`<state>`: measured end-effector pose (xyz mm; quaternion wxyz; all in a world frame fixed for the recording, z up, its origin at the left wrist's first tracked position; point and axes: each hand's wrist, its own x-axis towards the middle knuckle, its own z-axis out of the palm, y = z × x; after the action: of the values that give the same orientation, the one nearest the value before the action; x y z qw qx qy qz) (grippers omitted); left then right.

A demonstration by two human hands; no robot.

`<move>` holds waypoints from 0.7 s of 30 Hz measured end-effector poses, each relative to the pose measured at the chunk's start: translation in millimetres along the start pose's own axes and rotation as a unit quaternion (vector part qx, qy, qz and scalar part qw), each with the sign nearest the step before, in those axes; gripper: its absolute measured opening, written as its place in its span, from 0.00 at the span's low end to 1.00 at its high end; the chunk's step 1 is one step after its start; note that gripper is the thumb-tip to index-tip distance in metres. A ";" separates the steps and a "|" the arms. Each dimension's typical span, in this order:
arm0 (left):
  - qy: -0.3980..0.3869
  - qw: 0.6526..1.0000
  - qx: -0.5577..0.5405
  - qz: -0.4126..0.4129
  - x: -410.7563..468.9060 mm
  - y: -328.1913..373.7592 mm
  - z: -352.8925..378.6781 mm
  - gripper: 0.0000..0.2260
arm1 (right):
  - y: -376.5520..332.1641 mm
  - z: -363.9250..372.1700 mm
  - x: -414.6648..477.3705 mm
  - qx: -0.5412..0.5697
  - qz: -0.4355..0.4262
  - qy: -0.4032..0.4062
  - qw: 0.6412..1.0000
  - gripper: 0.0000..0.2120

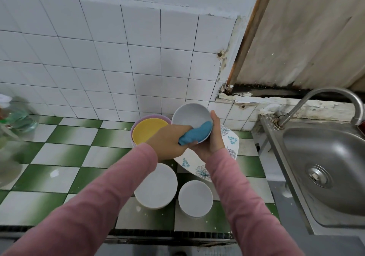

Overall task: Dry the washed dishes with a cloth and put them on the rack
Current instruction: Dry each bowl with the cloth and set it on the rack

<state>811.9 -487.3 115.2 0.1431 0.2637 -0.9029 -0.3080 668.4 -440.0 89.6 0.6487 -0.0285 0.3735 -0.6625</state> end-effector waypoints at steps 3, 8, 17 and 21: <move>0.003 0.983 -0.170 -0.075 -2.2 3.7 -6.6 0.02 | 0.7 -4.1 -1.2 -0.018 0.000 -0.028 0.999 0.37; 0.278 0.857 -0.410 -0.142 1.8 31.3 -6.0 0.05 | 3.9 -2.4 0.9 0.009 -0.017 -0.035 0.999 0.35; 0.181 0.982 -0.042 -0.019 11.3 6.6 31.7 0.29 | 16.6 8.2 -5.7 -0.002 0.001 -0.043 0.999 0.38; 0.099 0.993 -0.002 -0.057 8.9 17.2 38.5 0.24 | 12.7 0.5 -5.6 -0.032 -0.023 0.008 0.999 0.40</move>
<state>781.8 -462.2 97.3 0.2143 0.3436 -0.8672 -0.2898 680.1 -433.8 85.7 0.6291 -0.0522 0.3994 -0.6648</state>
